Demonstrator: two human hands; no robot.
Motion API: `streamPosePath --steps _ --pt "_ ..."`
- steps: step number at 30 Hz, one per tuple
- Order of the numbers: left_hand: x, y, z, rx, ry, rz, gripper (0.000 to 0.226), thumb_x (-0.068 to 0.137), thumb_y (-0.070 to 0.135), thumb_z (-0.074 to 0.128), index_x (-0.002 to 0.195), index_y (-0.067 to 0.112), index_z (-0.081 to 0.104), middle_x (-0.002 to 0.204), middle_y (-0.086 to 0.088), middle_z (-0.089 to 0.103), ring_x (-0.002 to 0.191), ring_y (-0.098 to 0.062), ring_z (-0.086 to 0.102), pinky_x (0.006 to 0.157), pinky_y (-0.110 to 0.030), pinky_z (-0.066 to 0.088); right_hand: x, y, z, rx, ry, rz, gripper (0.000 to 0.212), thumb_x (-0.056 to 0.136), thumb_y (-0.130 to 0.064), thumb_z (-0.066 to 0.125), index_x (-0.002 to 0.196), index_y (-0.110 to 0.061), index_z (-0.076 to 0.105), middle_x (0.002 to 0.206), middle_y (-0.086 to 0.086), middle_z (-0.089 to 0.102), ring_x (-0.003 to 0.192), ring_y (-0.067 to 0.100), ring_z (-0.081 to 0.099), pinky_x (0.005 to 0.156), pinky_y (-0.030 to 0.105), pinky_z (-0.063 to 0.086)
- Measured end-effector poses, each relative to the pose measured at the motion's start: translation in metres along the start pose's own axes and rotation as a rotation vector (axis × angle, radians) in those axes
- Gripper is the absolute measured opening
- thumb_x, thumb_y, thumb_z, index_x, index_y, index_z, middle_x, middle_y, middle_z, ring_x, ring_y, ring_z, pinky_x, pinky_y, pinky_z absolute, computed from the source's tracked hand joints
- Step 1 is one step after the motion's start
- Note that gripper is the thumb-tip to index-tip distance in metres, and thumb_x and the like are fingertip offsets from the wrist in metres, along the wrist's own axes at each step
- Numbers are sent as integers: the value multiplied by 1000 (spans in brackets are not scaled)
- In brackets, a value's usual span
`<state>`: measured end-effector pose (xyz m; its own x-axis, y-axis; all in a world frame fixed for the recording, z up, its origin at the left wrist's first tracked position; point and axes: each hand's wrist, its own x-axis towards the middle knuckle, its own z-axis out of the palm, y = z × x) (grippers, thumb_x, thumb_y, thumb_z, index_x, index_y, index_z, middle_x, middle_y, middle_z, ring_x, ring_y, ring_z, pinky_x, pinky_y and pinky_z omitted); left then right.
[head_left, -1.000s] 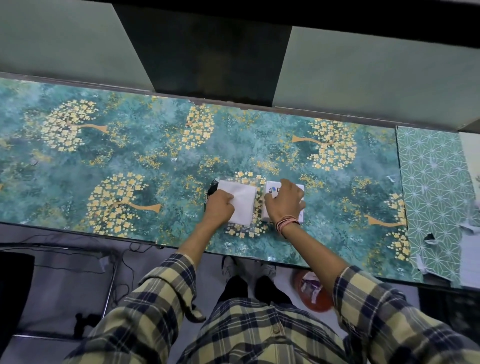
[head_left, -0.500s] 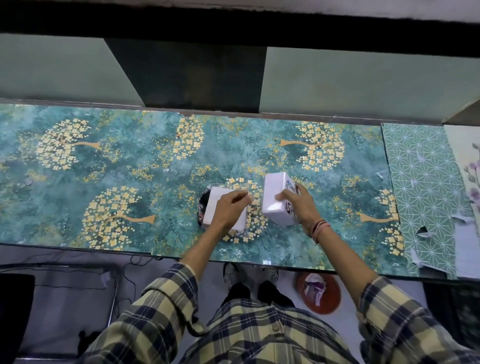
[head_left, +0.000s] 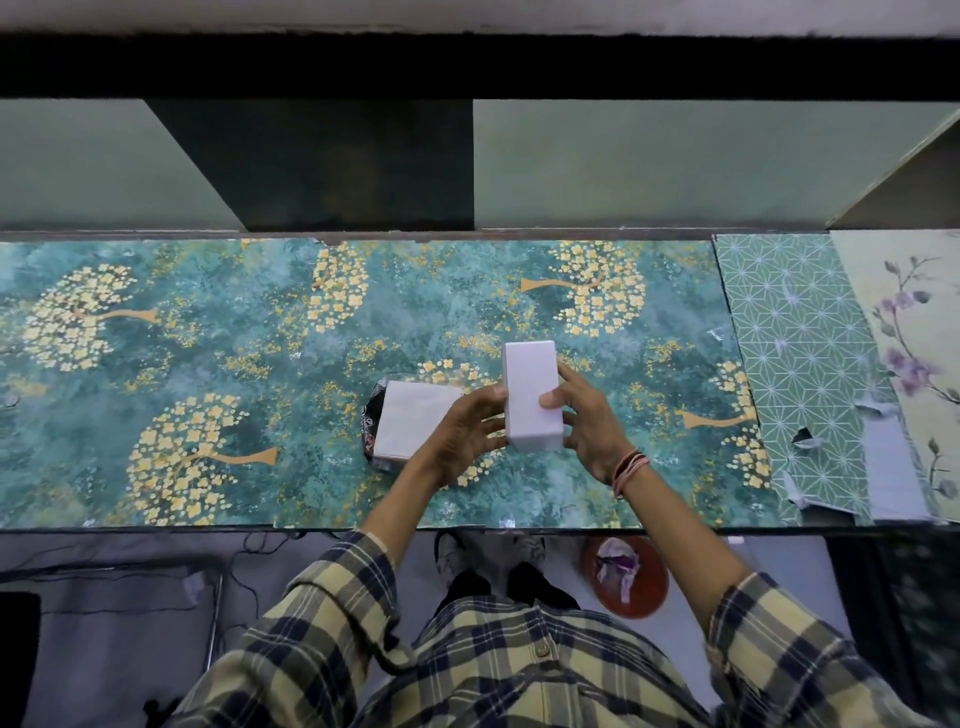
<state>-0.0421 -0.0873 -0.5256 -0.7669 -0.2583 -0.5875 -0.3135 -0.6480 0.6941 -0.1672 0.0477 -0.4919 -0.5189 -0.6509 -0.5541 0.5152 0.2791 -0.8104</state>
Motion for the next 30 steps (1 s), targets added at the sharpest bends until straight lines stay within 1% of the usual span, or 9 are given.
streamPosePath --steps 4,6,9,11,14,16,21,26,30 --pt "-4 0 5 81 67 32 38 75 39 64 105 17 71 110 -13 72 102 -34 65 90 -49 51 5 10 -2 28 -16 20 65 67 -23 65 129 -42 65 136 16 61 103 34 59 76 43 50" --pt "-6 0 6 94 70 50 43 72 42 63 104 15 71 105 -11 73 99 -32 67 88 -51 54 6 14 -5 27 -36 15 68 65 -27 66 131 -41 65 136 17 62 106 36 58 81 48 48" --pt "-7 -1 1 -20 93 77 63 71 45 64 117 2 61 116 -24 64 105 -39 62 89 -74 49 2 18 -12 197 -86 48 61 65 -32 65 125 -20 66 116 14 70 102 33 65 77 45 57" --pt "-9 0 -1 -56 111 73 69 72 44 65 125 0 58 119 -27 61 107 -42 60 90 -81 45 1 21 -19 334 -120 89 61 66 -33 64 123 -11 63 108 11 70 95 29 68 73 43 60" --pt "-12 2 -3 -45 144 71 81 72 45 65 133 -7 53 115 -25 61 104 -40 60 92 -75 47 8 33 -33 374 -135 121 56 78 -30 58 129 -6 57 108 12 68 101 33 65 90 64 52" --pt "-13 2 -4 -43 180 75 79 68 47 65 126 -5 56 107 -21 65 99 -36 61 94 -70 48 11 41 -41 360 -56 154 44 86 -28 53 123 -5 56 104 13 66 104 37 61 96 71 47" --pt "-14 2 -3 27 214 78 53 62 51 63 100 14 64 88 -8 67 84 -28 60 75 -41 52 11 58 -50 81 134 265 25 103 -25 49 109 -7 65 102 14 64 96 33 64 95 63 54" --pt "-11 -8 -3 98 202 44 49 65 52 61 98 16 64 89 -8 67 84 -26 61 73 -37 52 17 66 -44 -117 180 347 26 102 -22 47 97 -15 71 85 6 65 79 26 59 89 51 60" --pt "-10 -15 -3 110 200 48 52 65 54 61 101 18 65 89 -6 68 84 -24 62 70 -36 54 20 73 -46 -168 180 357 25 104 -16 44 93 -13 66 54 -7 60 57 16 47 85 48 60"
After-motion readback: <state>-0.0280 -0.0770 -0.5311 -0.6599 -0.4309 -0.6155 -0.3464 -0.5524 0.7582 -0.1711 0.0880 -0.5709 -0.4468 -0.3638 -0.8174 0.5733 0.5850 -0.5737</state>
